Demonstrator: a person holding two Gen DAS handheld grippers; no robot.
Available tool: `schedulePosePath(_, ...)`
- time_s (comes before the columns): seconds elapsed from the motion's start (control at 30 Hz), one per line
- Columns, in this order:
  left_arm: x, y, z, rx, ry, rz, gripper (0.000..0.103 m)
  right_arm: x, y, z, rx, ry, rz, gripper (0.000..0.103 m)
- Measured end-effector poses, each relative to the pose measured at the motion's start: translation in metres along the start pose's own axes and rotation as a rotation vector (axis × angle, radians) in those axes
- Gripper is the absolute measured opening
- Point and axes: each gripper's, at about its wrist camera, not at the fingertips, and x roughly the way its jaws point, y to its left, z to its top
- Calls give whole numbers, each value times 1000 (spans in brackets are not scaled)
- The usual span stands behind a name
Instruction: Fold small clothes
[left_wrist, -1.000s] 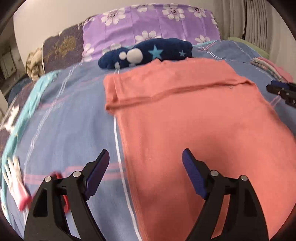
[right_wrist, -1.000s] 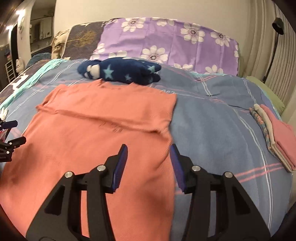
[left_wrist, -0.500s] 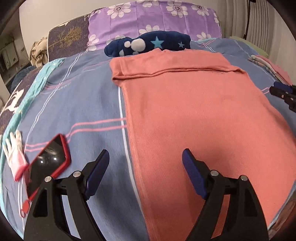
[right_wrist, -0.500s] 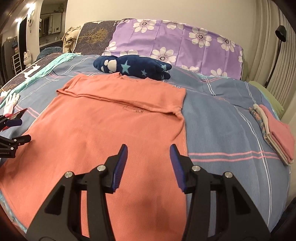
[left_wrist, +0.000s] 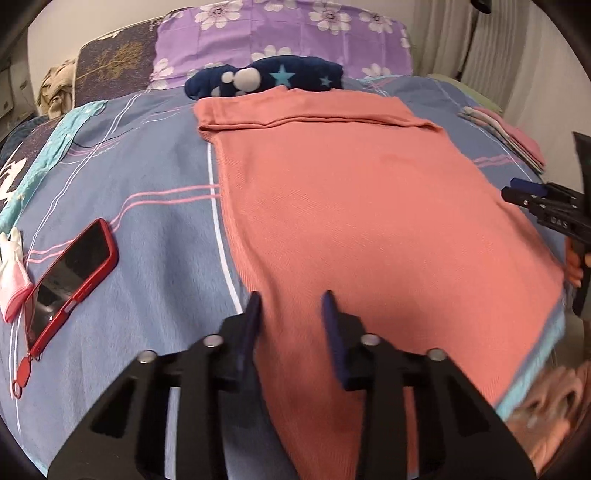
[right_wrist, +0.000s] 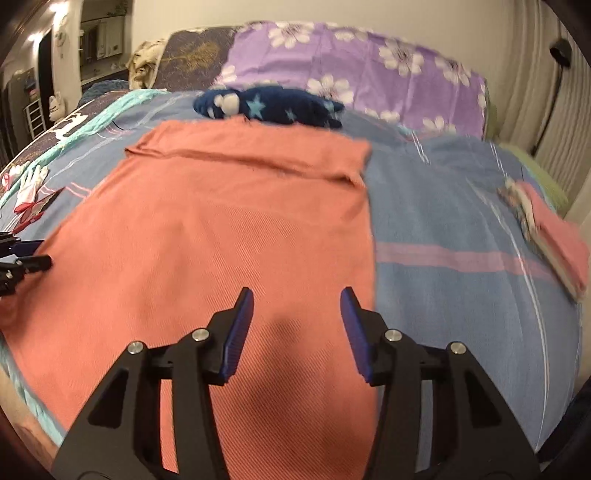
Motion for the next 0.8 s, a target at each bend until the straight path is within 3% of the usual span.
schedulePosePath(0.17,-14,7,-17,-10,9,-16,28,-3,-54,-34,183,81,44,50)
schedulePosePath(0.27,-18,13,-22,-38,14,-12,42,-16,-71,-49,261,71,118,48)
schedulePosePath(0.43,-23,8,-28,-28,9,-30,55,-26,-61,-60,242,85,230,48)
schedulePosePath(0.67,-30,3,-38,-68,10,-86,55,-38,-56,-72,247,118,233,48)
schedulePosePath(0.8,-34,-5,-44,-73,12,-160,55,-42,-61,-78,311,150,321,48)
